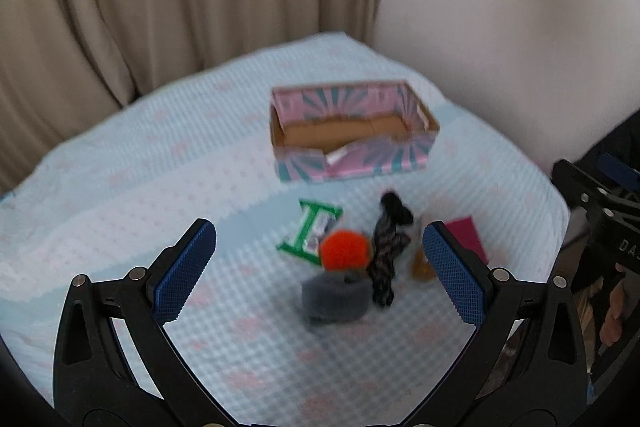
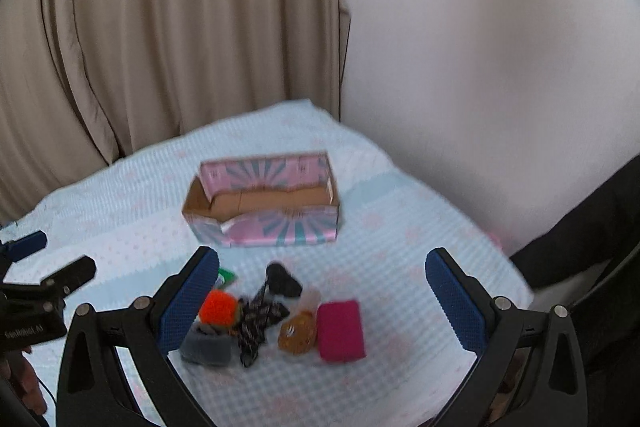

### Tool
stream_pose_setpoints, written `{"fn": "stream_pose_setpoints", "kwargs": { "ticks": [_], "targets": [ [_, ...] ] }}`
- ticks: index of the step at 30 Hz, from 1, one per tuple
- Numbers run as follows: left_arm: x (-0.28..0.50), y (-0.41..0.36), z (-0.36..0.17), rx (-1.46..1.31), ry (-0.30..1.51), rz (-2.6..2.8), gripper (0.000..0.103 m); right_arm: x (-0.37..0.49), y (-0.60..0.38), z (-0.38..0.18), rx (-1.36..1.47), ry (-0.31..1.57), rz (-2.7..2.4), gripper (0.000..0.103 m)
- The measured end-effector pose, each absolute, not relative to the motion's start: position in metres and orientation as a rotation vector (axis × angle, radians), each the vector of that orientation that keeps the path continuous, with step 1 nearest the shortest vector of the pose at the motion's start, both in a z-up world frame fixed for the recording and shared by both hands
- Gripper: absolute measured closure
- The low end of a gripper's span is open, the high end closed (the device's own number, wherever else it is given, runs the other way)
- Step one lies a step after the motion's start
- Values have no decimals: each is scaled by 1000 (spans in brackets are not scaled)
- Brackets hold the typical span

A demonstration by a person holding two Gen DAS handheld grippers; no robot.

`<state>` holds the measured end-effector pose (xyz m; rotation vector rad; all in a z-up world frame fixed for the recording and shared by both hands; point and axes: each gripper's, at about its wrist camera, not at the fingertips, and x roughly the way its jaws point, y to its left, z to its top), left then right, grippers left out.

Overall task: Organize soft objects
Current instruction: 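Grasp the grey fuzzy sock with left tool while right tool grasps brown plush toy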

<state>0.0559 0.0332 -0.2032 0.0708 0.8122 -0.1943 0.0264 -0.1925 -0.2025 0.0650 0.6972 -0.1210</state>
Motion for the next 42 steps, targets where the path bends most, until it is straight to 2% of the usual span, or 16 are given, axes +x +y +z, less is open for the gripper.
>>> {"fn": "stream_pose_setpoints", "kwargs": {
  "ticks": [6, 8, 13, 19, 23, 28, 30, 33, 34, 36, 38, 42],
  "targets": [
    [70, 23, -295, 87, 871, -233, 0, 55, -178, -287, 75, 767, -106, 1],
    [73, 20, -322, 95, 893, -241, 1, 65, -173, -316, 74, 792, -99, 8],
    [81, 11, -378, 117, 938, -264, 1, 85, -167, -372, 82, 837, -101, 18],
    [88, 2, -414, 138, 946, -277, 2, 105, -155, -423, 102, 875, -108, 29],
    [94, -2, -429, 142, 959, -285, 8, 112, -150, -444, 106, 890, -105, 37],
    [99, -3, -440, 144, 970, -274, 11, 118, -148, -458, 104, 900, -130, 39],
    [102, -1, -443, 142, 978, -267, 18, 120, -145, -460, 99, 897, -136, 39],
    [106, 1, -445, 138, 986, -267, 24, 123, -141, -466, 70, 905, -147, 39],
    [107, 2, -445, 135, 987, -269, 25, 124, -140, -468, 65, 908, -148, 41],
    [108, 2, -445, 132, 988, -274, 33, 126, -142, -472, 56, 917, -160, 46],
    [109, 2, -444, 127, 987, -276, 38, 127, -148, -474, 46, 922, -177, 57],
    [107, 4, -442, 114, 987, -276, 48, 125, -160, -473, 78, 917, -179, 61]
  ]
}}
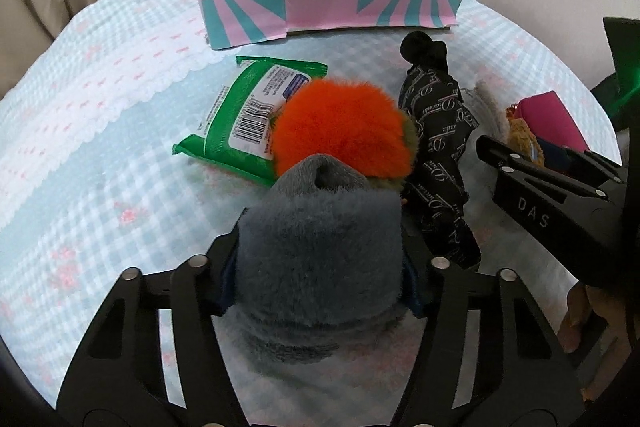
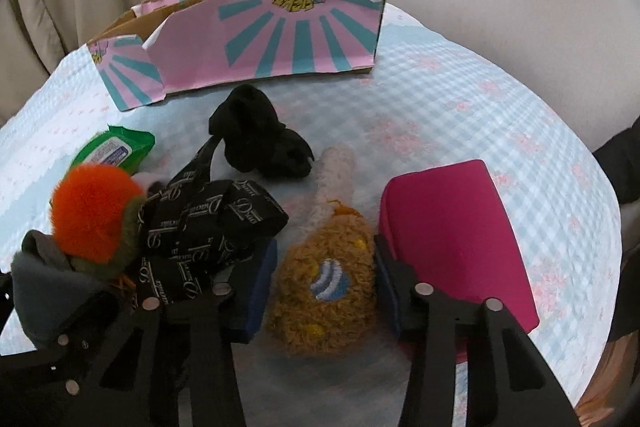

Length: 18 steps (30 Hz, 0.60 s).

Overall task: Organize soft objects
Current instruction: 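Grasp the grey fuzzy sock with left tool while right tool grasps brown plush toy, then carry grey sock and brown plush into the pink box with both tools, release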

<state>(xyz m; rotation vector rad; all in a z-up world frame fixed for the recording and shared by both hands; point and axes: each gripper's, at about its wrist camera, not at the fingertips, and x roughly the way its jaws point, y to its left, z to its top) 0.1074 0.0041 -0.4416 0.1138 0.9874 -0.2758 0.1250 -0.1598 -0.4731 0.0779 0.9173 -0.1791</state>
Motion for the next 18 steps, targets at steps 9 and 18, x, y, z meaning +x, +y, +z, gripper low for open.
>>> {"fn": "stream_pose_setpoints", "kwargs": {
  "ticks": [9, 18],
  "targets": [
    [102, 8, -418, 81, 1001, -264, 54, 115, -175, -456, 99, 920, -185, 67],
    [96, 11, -349, 46, 961, -244, 54, 102, -165, -396, 119, 888, -156, 68]
  ]
}}
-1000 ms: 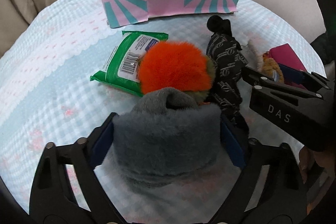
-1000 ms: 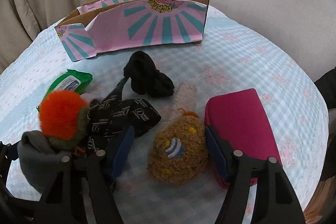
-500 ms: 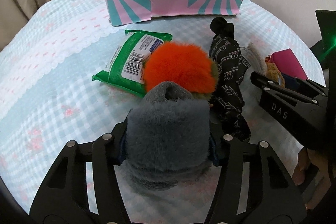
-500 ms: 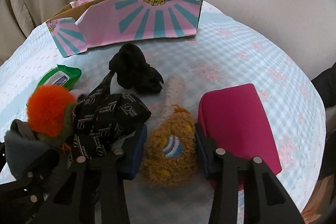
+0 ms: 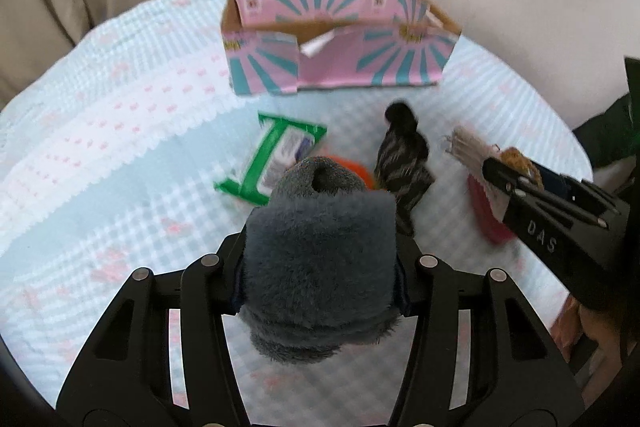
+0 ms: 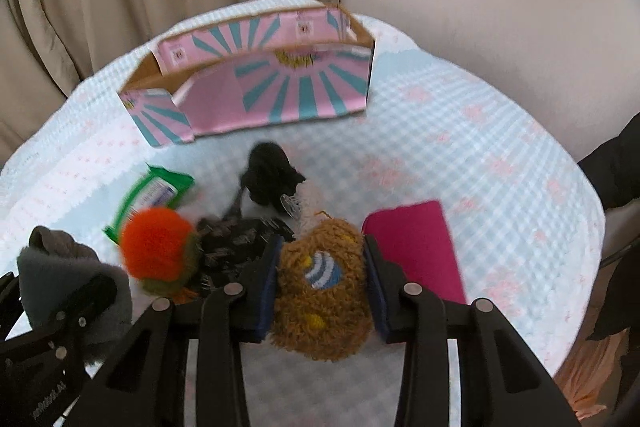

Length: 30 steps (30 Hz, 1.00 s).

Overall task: Organize soft objects
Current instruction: 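Carry grey sock and brown plush into the pink box with both tools, release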

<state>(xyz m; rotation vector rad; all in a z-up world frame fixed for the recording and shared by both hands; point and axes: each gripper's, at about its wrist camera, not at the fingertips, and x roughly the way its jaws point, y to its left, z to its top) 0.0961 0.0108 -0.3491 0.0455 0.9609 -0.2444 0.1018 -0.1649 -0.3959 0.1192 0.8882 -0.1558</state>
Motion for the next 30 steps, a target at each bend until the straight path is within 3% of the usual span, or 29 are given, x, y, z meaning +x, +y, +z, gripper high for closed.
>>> {"fn": "stream_pose_setpoints", "kwargs": {
  "ticks": [18, 30],
  "targets": [
    [143, -4, -172, -44, 786, -111, 54, 122, -178, -219, 110, 722, -16, 68],
    [238, -46, -140, -98, 775, -4, 54, 209, -213, -170, 86, 676, 206, 68]
  ]
}}
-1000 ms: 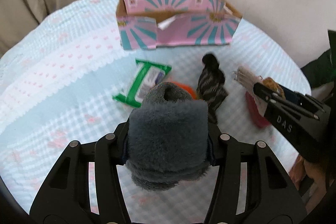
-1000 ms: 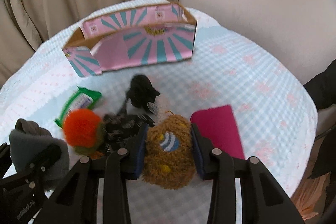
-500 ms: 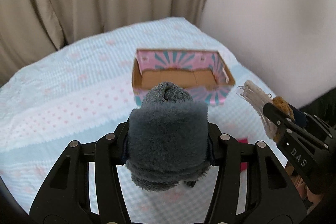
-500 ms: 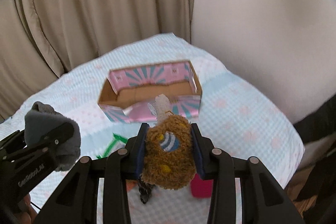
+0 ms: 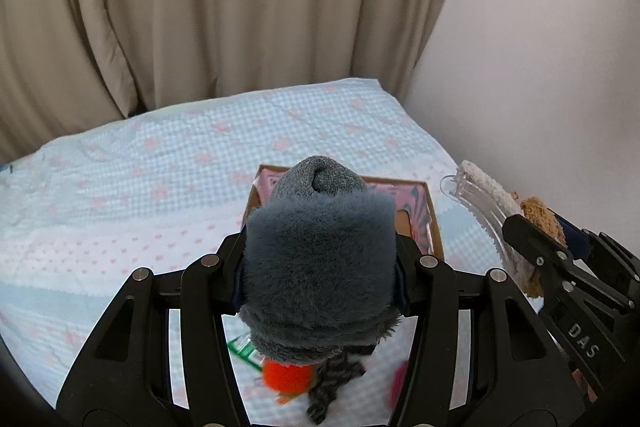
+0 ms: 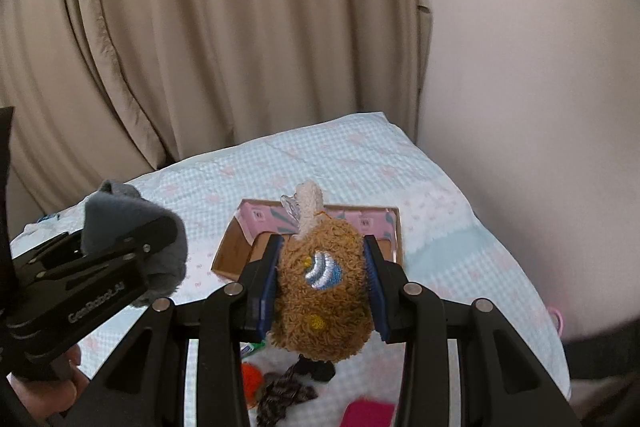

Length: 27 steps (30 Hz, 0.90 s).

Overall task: Organize soft objects
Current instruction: 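Carry grey sock and brown plush into the pink box with both tools, release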

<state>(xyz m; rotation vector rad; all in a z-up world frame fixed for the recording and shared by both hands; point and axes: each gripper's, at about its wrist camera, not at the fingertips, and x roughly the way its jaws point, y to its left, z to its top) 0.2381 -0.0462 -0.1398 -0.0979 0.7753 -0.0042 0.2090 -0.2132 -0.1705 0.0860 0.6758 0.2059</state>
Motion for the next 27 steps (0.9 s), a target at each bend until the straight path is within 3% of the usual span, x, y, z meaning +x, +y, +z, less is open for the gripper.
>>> {"fn": "stream_pose_setpoints", "kwargs": {
  "ticks": [6, 12, 26, 27],
  "targets": [
    [303, -59, -176, -86, 864, 56, 53, 269, -226, -193, 84, 758, 316, 68],
    [358, -59, -230, -84, 987, 86, 53, 329, -234, -249, 85, 897, 387, 68],
    [451, -48, -352, -103, 1220, 123, 52, 406, -216, -344, 14, 1069, 504, 67],
    [454, -50, -354, -90, 1219, 117, 41, 408, -214, -348, 11, 1076, 508, 67]
  ]
}}
